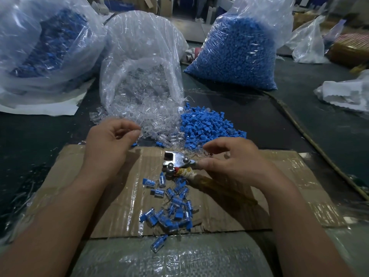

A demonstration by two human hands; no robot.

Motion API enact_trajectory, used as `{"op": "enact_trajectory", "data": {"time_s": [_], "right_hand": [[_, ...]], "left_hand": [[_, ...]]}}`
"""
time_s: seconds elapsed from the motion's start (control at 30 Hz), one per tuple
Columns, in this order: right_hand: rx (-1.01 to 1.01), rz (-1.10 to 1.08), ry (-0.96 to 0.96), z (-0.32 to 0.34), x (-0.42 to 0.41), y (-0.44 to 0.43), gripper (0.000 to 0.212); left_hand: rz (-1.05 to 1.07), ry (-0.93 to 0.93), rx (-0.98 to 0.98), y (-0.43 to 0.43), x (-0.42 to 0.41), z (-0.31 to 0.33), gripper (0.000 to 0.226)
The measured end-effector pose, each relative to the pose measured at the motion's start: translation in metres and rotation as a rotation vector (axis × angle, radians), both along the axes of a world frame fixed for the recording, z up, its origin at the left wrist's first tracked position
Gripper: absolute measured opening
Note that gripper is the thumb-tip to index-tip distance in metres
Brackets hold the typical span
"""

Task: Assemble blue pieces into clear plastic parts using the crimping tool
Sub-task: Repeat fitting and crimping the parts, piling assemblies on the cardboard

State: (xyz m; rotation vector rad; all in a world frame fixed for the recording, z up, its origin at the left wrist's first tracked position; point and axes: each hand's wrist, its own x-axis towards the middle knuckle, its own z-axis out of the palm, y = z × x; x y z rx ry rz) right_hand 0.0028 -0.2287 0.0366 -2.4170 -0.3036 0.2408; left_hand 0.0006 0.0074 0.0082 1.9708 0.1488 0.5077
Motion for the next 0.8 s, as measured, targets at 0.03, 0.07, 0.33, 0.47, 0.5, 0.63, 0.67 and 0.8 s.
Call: {"op": "enact_trajectory", "data": {"time_s": [0.03,0.07,0.33,0.47,0.5,0.63,0.67,0.8], "right_hand": [[0.022,-0.030,-0.024,-0.001,0.002,-0.002,0.048],[0.037,-0.060,-0.053,-0.001,0.003,-0.004,0.035],[0.152,-0.395,-0.325,-0.007,0.014,-0.017,0.015],[0.071,-0.422,-0.299,-0.014,0.022,-0.020,0.005],[0.033,-0.408,-0.297,-0.016,0.023,-0.019,0.007],[-0.120,-0.294,-0.299,-0.023,0.027,-0.008,0.023],[-0.166,-0.270,-0.292,-0.025,0.028,-0.006,0.026],[-0.326,-0.223,-0.259,-0.029,0.033,0.000,0.031]], "left_hand": [[-0.026,0.016,-0.049,-0.002,-0.002,0.001,0.023],[-0.054,0.028,-0.084,-0.004,-0.004,0.003,0.022],[-0.336,0.198,-0.328,-0.017,-0.015,0.006,0.007],[-0.395,0.194,-0.381,-0.019,-0.020,0.008,0.021],[-0.400,0.185,-0.375,-0.019,-0.020,0.009,0.019],[-0.402,0.178,-0.421,-0.020,-0.021,0.012,0.019],[-0.403,0.179,-0.427,-0.021,-0.021,0.012,0.019],[-0.397,0.185,-0.431,-0.020,-0.021,0.011,0.013]]}}
